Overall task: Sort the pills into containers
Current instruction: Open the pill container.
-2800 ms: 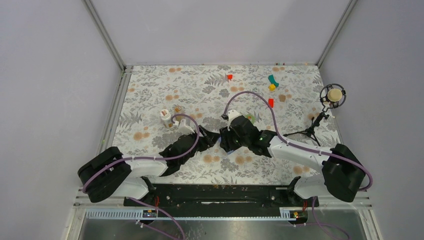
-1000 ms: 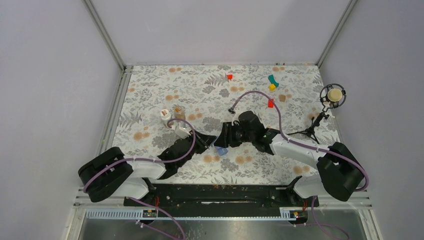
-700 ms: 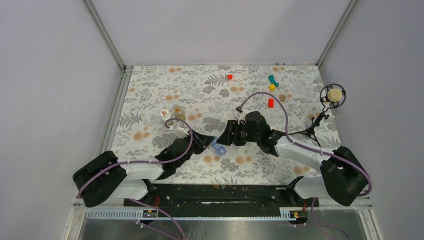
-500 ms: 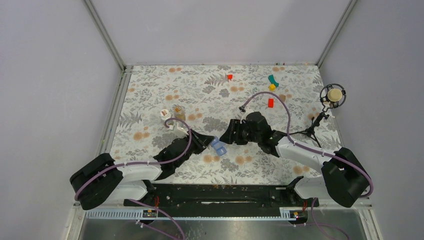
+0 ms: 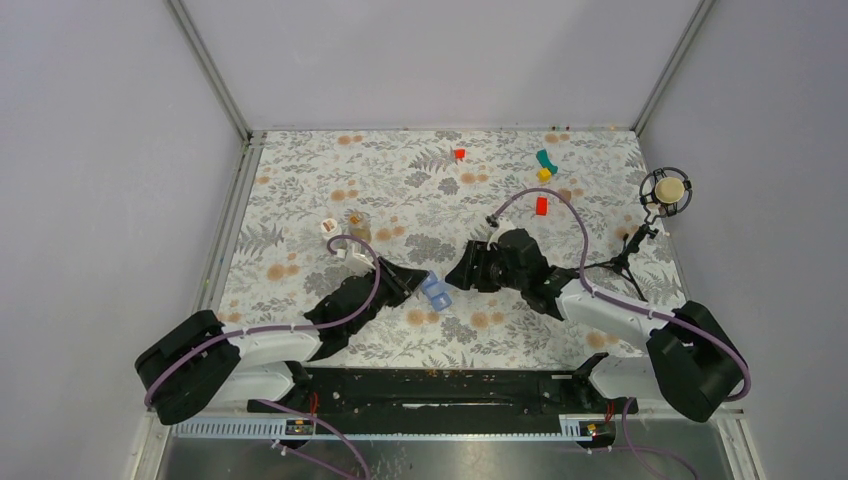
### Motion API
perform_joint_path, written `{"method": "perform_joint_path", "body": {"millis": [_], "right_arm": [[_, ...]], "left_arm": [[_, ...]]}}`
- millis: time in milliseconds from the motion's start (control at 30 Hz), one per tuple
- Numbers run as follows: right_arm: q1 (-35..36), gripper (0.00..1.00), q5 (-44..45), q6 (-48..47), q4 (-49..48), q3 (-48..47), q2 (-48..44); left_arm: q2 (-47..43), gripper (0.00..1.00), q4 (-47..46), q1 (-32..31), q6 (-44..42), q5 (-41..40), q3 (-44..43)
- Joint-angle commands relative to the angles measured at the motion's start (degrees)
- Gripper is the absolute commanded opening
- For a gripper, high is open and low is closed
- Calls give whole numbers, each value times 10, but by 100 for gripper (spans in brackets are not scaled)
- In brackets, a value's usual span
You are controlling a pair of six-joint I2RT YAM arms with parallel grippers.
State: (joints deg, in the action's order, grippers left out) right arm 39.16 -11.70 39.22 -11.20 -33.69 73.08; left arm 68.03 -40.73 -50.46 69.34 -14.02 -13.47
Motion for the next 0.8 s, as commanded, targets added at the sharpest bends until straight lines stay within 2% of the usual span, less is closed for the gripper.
{"method": "perform_joint_path", "body": {"millis": [0, 133, 333, 433, 600, 767], "right_arm": [[-4, 69, -19, 20, -71, 28, -28], [-8, 71, -38, 38, -125, 53, -35], [-16, 63, -78, 102, -277, 105, -19], [-18, 54, -94, 126, -339, 117, -3], [-18, 37, -100, 136, -360, 116, 6], [-18, 16, -114, 150, -393, 121, 16]], "left_arm": [[-17, 0, -50, 1, -1, 8, 0], [-24, 0, -45, 1, -2, 8, 0], [-37, 0, -42, 2, 3, 7, 5], [-43, 0, -37, 3, 3, 7, 5], [-48, 0, -22, 3, -1, 2, 3], [-47, 0, -25, 3, -1, -3, 3]]}}
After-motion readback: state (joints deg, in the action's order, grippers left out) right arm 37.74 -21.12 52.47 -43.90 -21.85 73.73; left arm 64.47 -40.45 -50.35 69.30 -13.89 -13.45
